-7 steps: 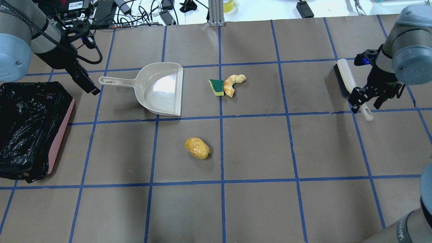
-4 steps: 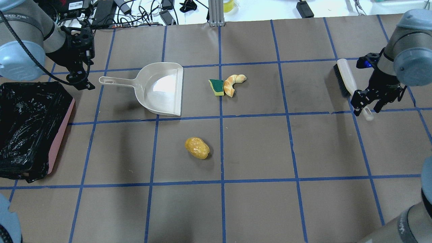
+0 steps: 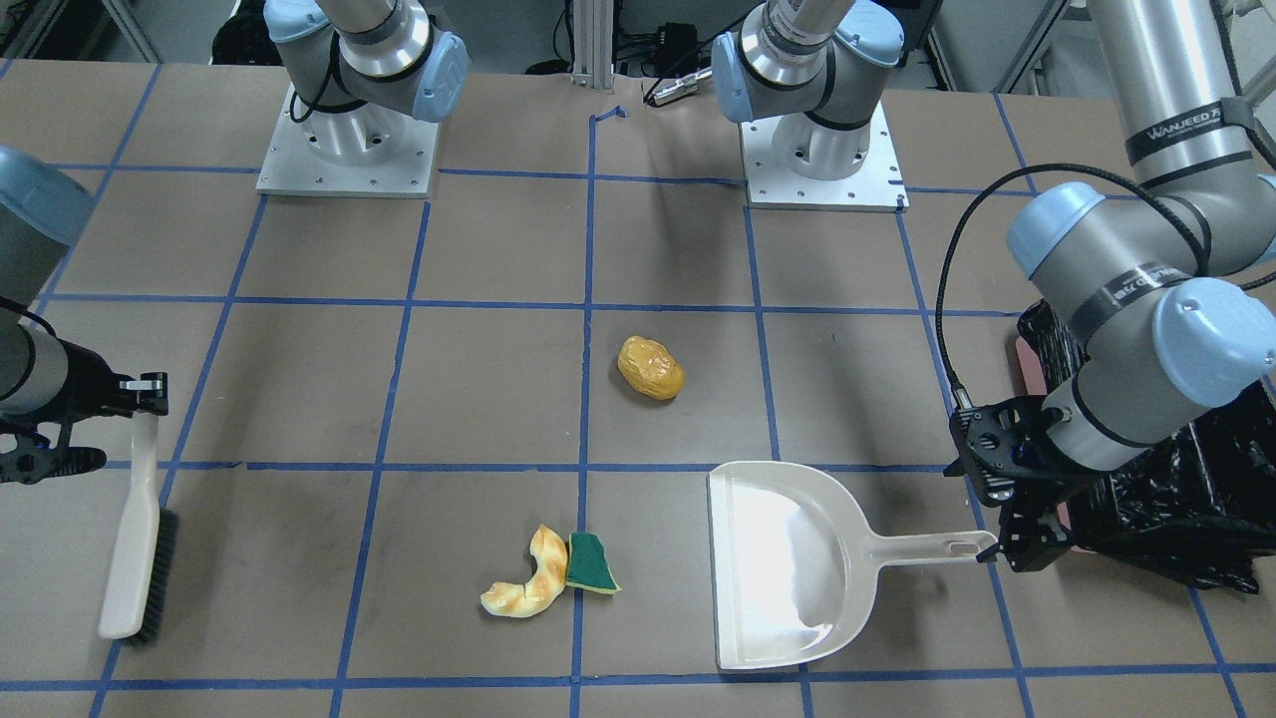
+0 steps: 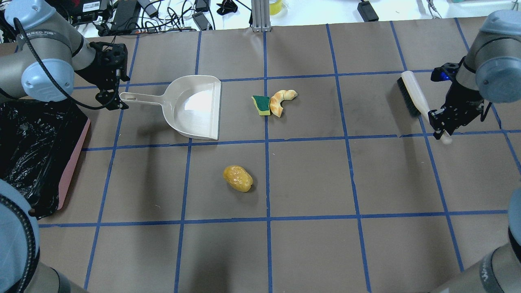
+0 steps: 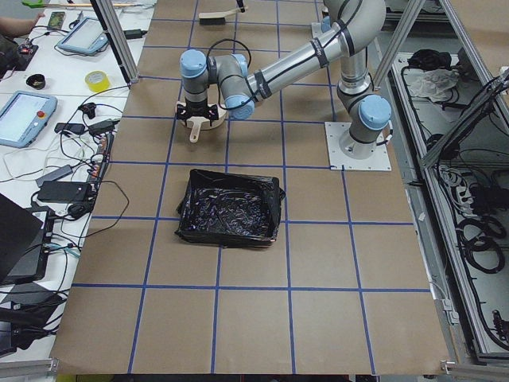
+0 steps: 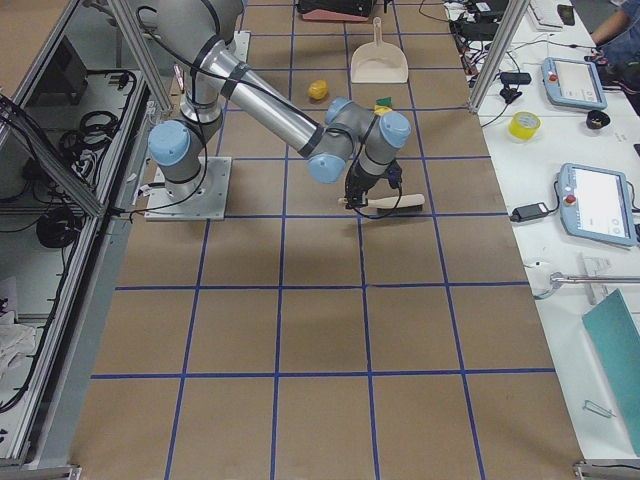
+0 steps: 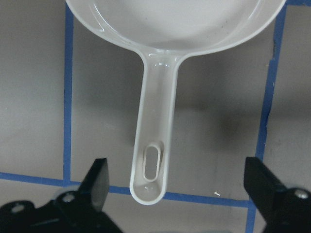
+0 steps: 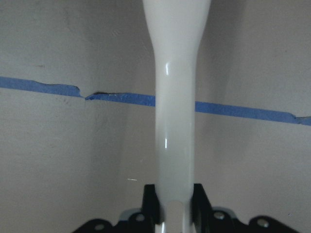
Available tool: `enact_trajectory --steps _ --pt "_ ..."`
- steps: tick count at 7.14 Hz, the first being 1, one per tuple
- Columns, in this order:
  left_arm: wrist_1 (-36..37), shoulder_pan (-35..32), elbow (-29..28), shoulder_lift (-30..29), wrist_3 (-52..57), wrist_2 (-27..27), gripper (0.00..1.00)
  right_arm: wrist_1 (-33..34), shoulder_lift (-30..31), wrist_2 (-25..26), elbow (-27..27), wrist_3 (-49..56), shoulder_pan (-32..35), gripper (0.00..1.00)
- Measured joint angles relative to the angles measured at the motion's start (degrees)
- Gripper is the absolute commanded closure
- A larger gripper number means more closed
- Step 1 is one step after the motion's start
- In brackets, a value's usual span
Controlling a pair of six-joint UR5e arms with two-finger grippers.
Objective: Sweep and dump trash into bin
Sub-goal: 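Lift the brush with the right gripper and move it behind the sponge and peel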
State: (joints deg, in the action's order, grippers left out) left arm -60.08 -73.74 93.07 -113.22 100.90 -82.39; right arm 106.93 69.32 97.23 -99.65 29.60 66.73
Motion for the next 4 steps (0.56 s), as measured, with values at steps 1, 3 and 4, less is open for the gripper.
enact_trajectory --steps 1,3,4 --pt "1.1 0.0 -0.1 -1.1 0.0 0.1 0.00 -0.4 0.7 0.6 0.3 -1.9 0.3 1.00" --pt "2.6 0.0 -0.4 -3.0 -0.2 0.3 0.00 -2.4 2.8 5.3 1.0 -10.5 7.8 1.00" --pt "2.8 0.0 -0.4 -3.9 -0.5 0.4 0.00 -2.8 2.9 8.3 1.6 -16.5 14.3 1.00"
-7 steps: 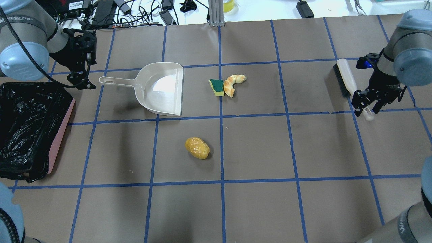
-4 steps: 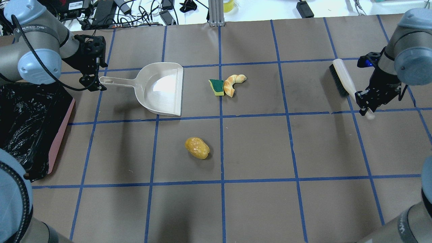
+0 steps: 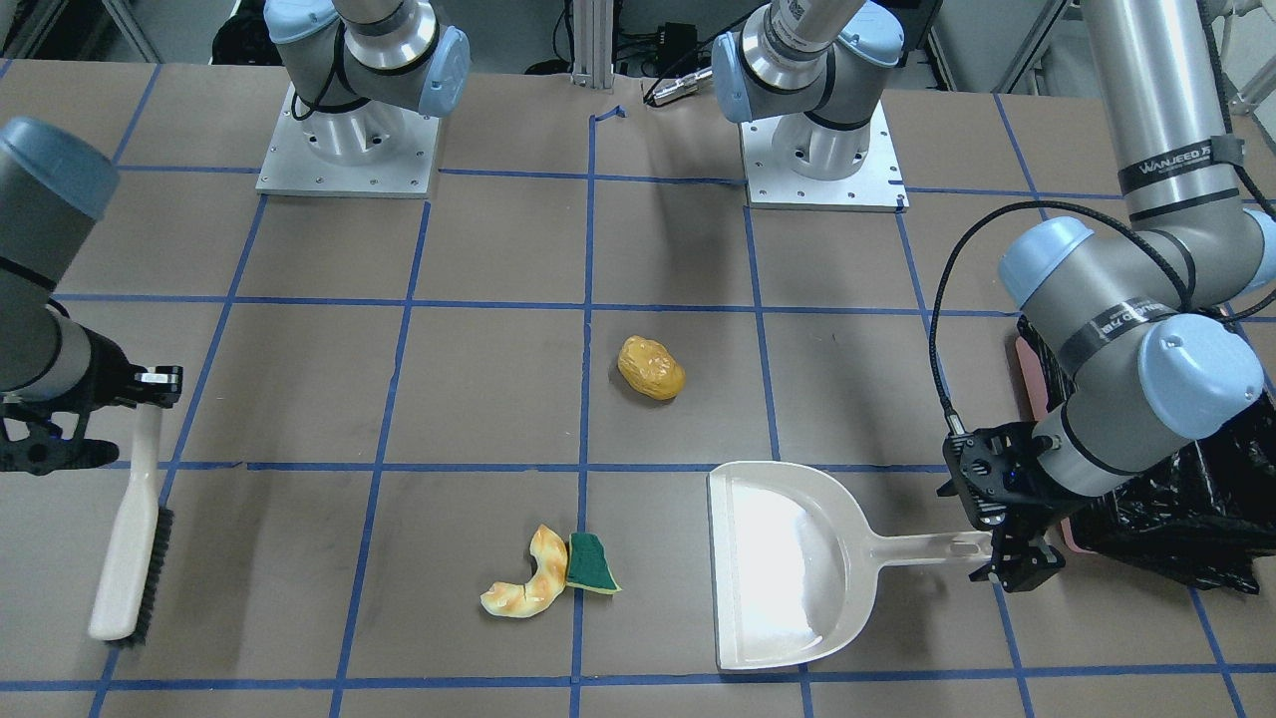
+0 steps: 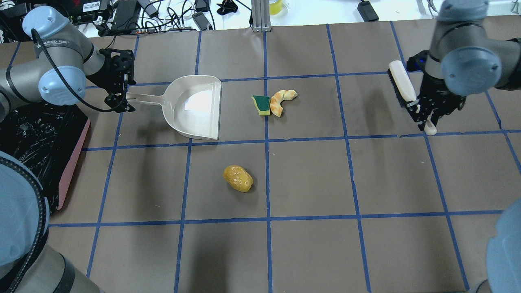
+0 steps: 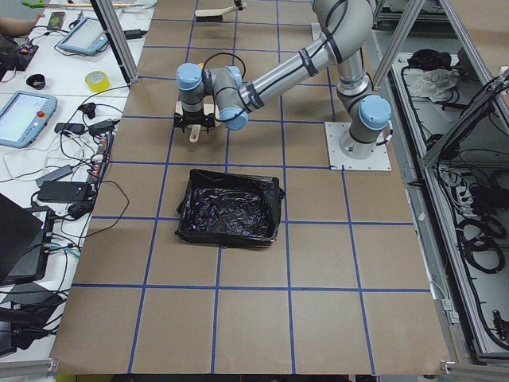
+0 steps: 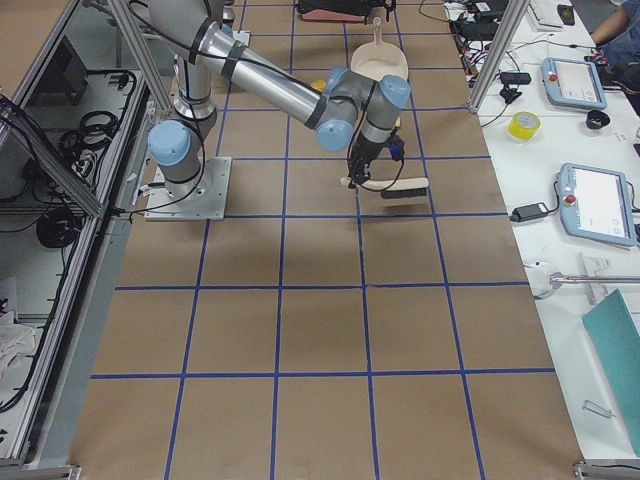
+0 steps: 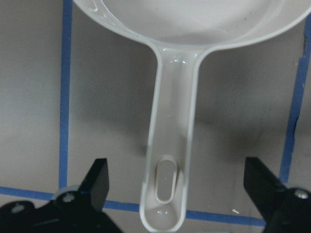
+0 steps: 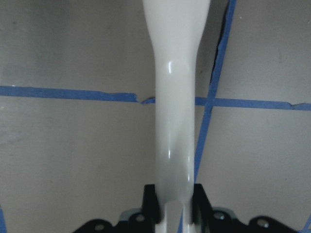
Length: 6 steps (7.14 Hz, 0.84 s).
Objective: Sweep and dump trash into bin
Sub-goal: 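Lift the brush with the right gripper and move it behind the sponge and peel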
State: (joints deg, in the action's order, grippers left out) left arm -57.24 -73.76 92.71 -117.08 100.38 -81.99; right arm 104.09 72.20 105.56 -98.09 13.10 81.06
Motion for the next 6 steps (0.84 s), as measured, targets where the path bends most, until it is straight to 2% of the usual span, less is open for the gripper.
enact_trajectory --steps 2,3,5,6 --pt "-0.3 0.0 0.2 -0.8 -1.8 -0.1 0.00 -0.6 -3.0 1.7 3.0 -9.2 10.6 1.00" --pt "-0.4 0.0 0.3 -1.0 -2.3 -0.1 0.08 -1.7 -5.7 1.5 5.6 -13.7 15.4 1.00" --pt "-0.3 -0.1 0.4 -1.2 -2.3 0.4 0.41 -3.8 -11.4 -3.6 11.6 -25.2 22.8 1.00" --pt "-0.1 -0.2 0.5 -1.3 -2.2 1.1 0.68 -4.1 -13.3 -6.7 13.3 -29.1 24.8 1.00"
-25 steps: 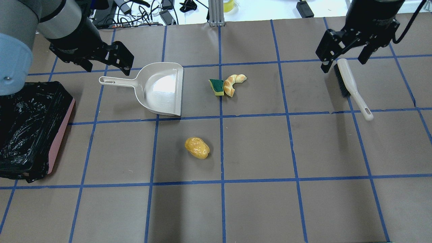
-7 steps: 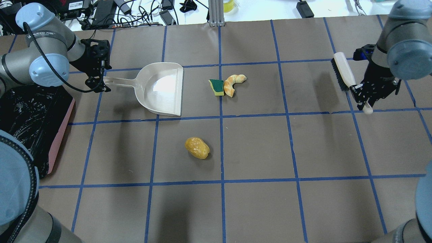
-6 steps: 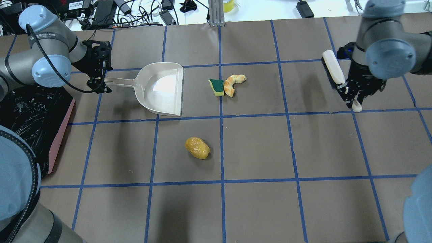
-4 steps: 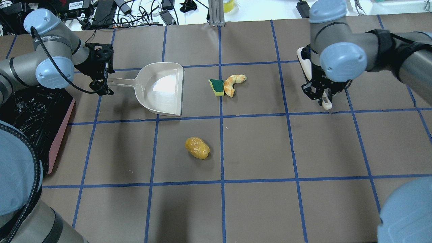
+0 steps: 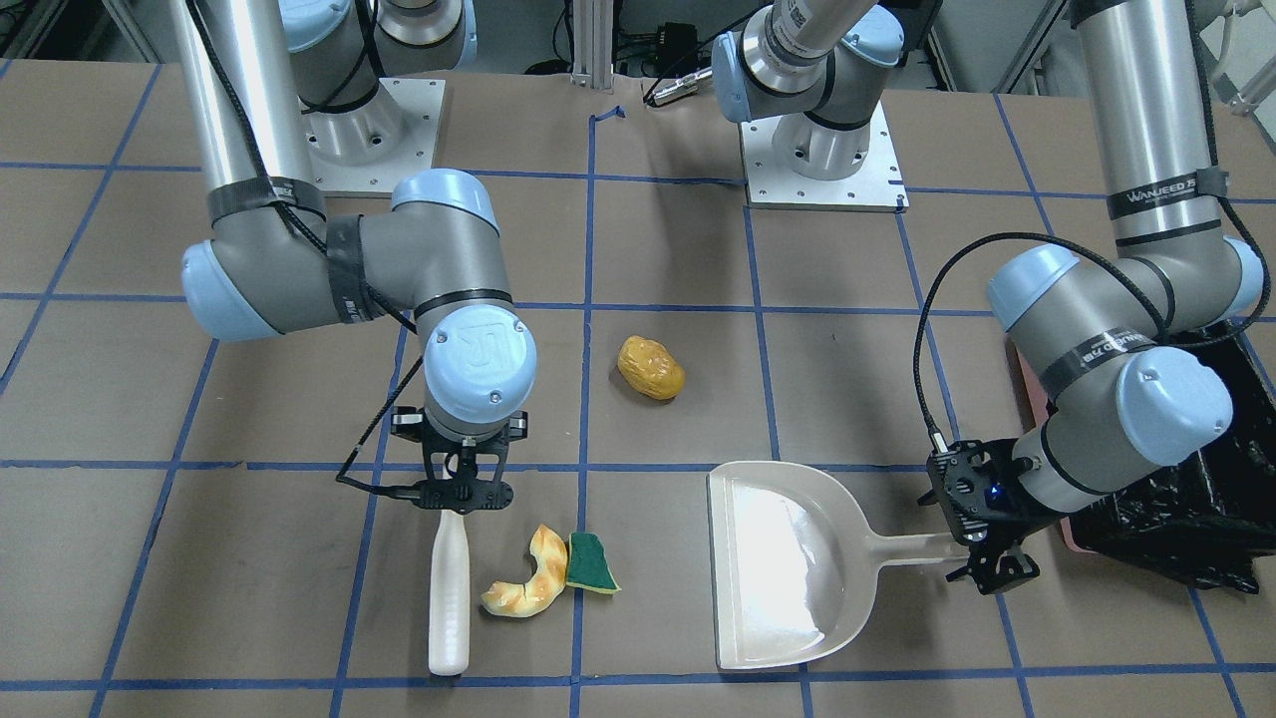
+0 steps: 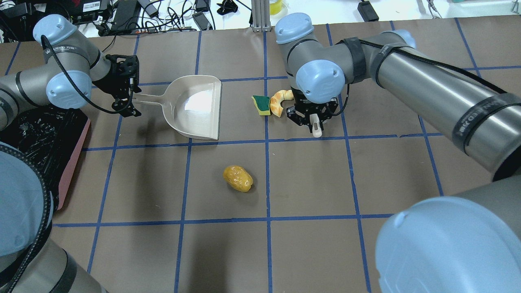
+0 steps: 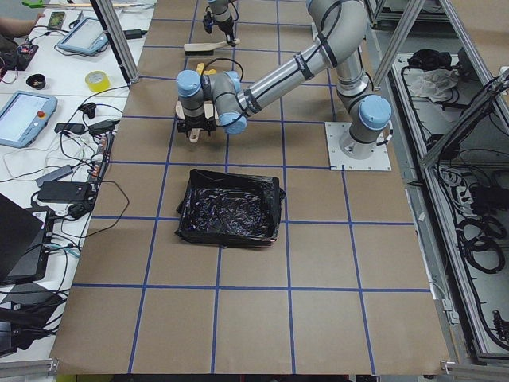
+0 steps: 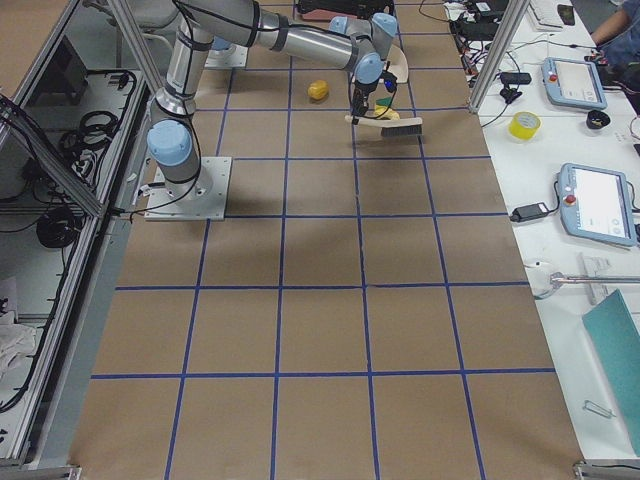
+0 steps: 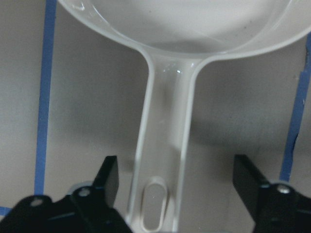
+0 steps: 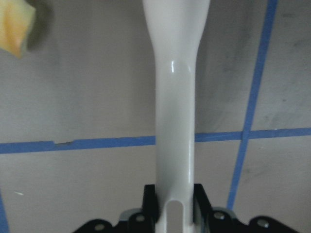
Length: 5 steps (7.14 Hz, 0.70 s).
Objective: Sweep and dump trash into bin
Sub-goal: 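Lift the brush with the right gripper and move it behind the sponge and peel, then sweep the sponge and banana peel into the dustpan with the right gripper's brush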
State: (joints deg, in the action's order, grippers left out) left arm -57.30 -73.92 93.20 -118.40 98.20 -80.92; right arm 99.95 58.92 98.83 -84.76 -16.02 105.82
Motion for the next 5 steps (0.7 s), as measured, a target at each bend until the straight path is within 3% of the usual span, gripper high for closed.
enact_trajectory --steps 2,3,5 --pt "0.2 -0.1 0.1 0.0 0.2 0.4 0.92 0.1 -1.9 -4.2 1.1 -3.4 3.9 1.00" --pt "0.3 -0.1 0.1 0.0 0.2 0.4 0.98 0.4 -2.6 -7.8 1.6 -4.0 5.4 1.00" --pt "0.2 -0.1 0.1 0.2 0.1 0.5 0.99 0.9 -5.2 -16.6 4.6 -7.5 8.4 1.00"
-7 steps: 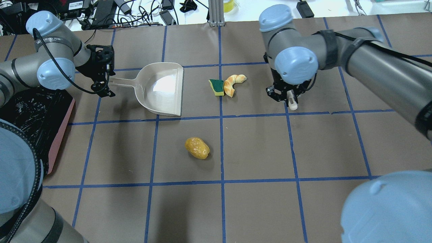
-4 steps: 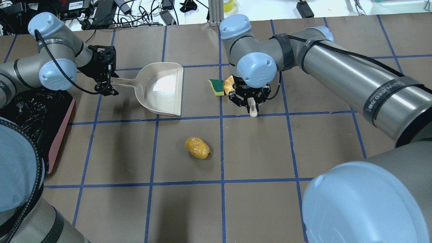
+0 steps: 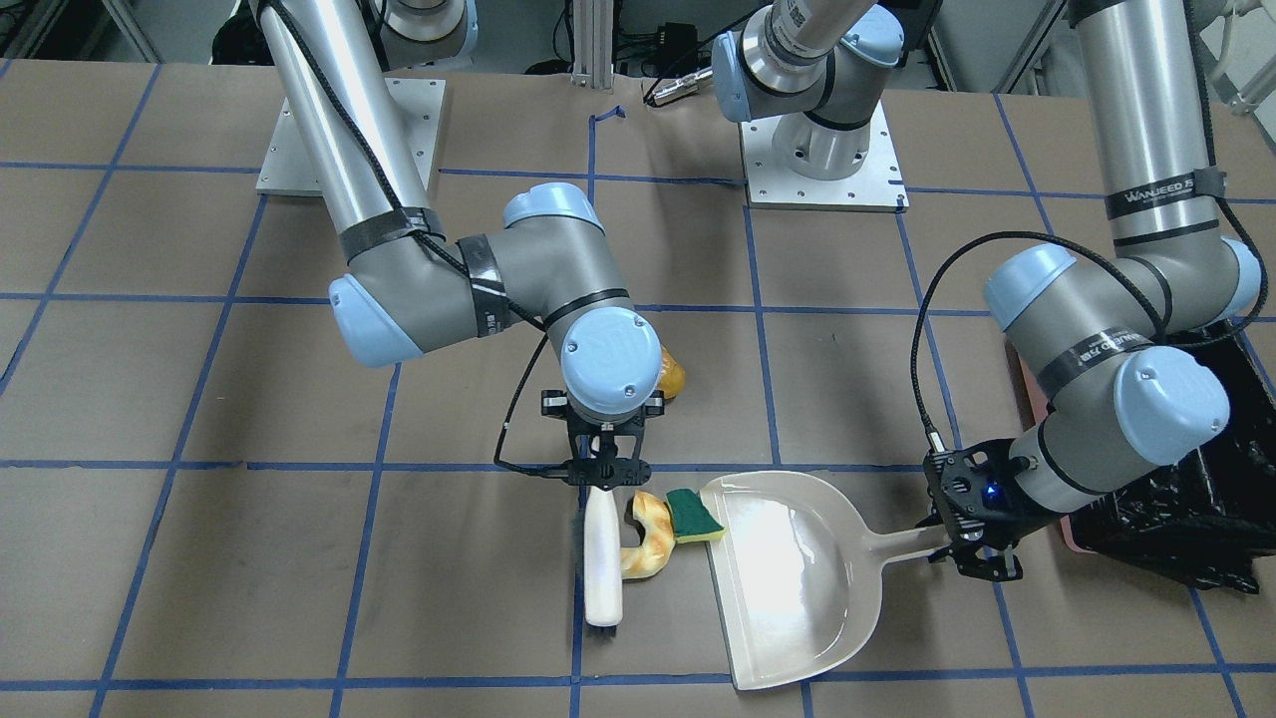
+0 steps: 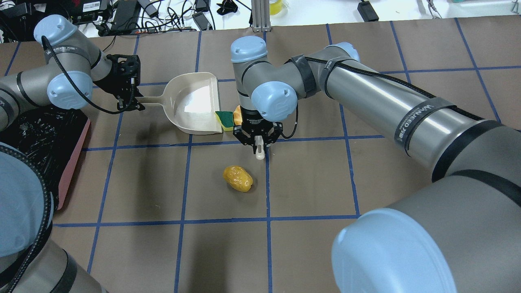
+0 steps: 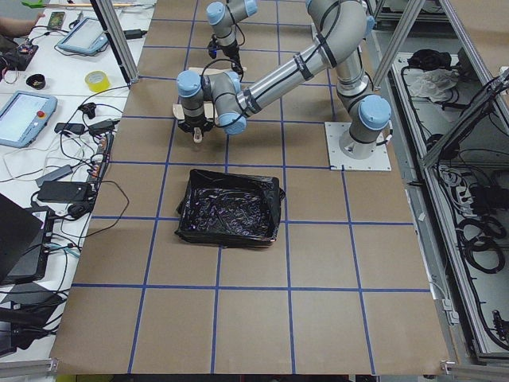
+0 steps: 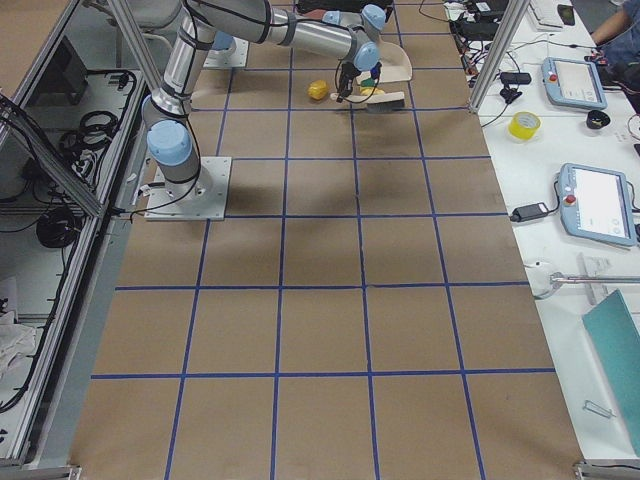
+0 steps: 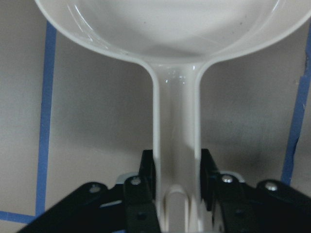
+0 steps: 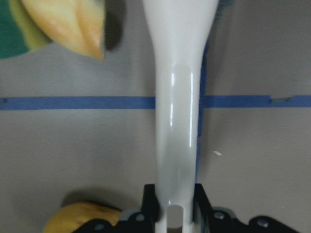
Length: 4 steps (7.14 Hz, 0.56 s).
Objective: Sweep and dump trash into bin
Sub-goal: 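Sweep the sponge and banana peel into the dustpan with the right gripper's brush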
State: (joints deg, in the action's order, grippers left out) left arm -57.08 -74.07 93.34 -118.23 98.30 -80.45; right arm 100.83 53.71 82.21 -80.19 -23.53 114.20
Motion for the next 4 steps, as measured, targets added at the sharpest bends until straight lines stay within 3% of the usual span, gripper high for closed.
enact_trajectory --steps 3,4 --pt "0.0 0.0 0.0 0.1 -0.1 0.0 0.99 0.4 -5.4 -13.0 9.5 -8.7 5.1 1.00" --pt "0.0 0.0 0.0 0.1 -0.1 0.0 0.99 0.2 -6.4 -15.2 11.8 -10.2 5.9 1.00"
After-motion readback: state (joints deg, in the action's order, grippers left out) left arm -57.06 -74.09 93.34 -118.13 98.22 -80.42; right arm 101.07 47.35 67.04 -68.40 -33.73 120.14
